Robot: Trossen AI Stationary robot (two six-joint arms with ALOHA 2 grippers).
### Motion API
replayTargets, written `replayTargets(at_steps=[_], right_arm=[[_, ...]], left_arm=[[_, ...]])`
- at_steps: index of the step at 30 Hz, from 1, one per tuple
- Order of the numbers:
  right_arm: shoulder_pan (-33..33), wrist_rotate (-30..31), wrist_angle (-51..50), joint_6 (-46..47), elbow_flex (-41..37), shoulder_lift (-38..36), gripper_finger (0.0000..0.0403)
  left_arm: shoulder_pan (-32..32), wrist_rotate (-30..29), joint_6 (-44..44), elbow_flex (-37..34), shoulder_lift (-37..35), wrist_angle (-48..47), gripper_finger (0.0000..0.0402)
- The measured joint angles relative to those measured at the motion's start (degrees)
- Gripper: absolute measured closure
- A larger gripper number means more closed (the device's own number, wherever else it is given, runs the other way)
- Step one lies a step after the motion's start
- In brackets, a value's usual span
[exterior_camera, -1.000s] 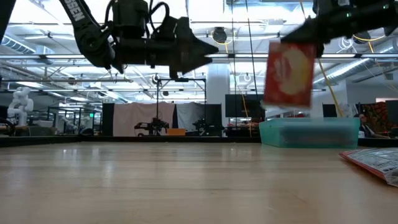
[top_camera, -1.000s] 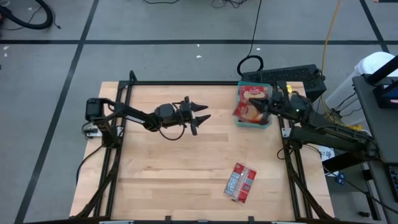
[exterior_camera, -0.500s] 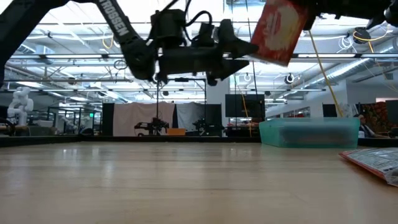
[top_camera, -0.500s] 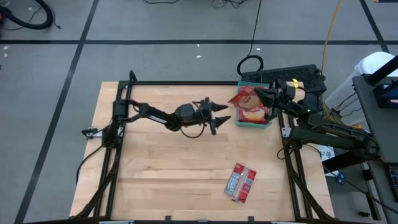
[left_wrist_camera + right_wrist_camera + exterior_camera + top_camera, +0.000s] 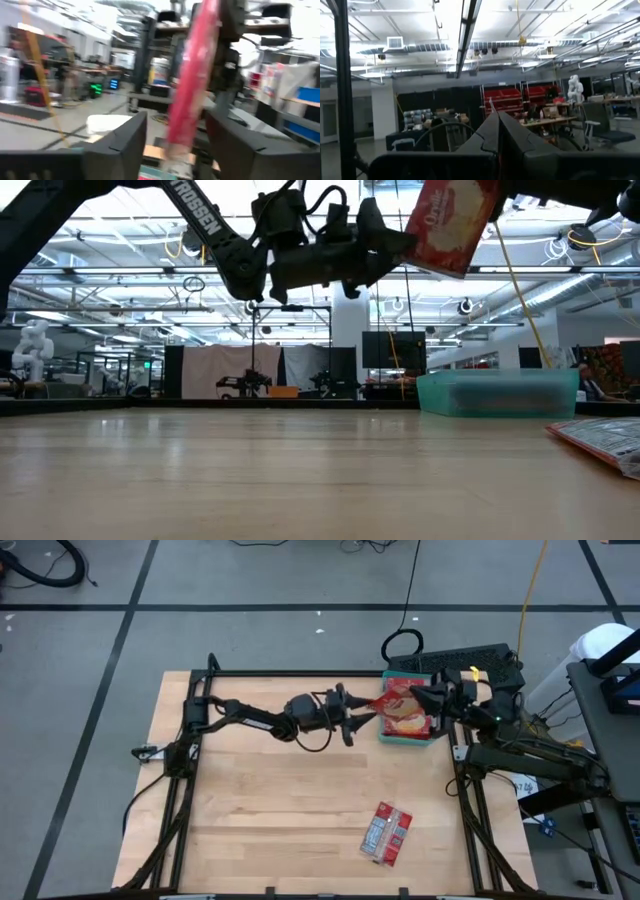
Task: Sort popcorn bags into baskets
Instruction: Put the top red popcorn bag into the green bin
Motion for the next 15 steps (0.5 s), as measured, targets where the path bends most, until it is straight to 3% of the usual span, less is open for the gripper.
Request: replayTargets(at_steps=[3,8,10,15], right_arm=[[0.0,-0.04,-1.29,-0.01,0.0,0.38,0.0403],[-0.02,-1.89,-2.11,-0.03,0.0,0.82,0.0403],[-0.02,-3.4,-2.8,0.09,0.0,0.81,0.0403],[-0.04,-5.76,-9.43,3.3,0.0,0.14,0.0402]], left_arm=[[0.5,5.16,-0.17,0.0,0.0,-0.09,0.0251],[0.6,7.32,1.87,0.0,0.0,-2.14,0.0369],[1.19,9.42,1.72,0.0,0.0,-3.26,0.0384],[3.09,15.59,-2.1,-0.02,-0.02,-8.02,0.0378]])
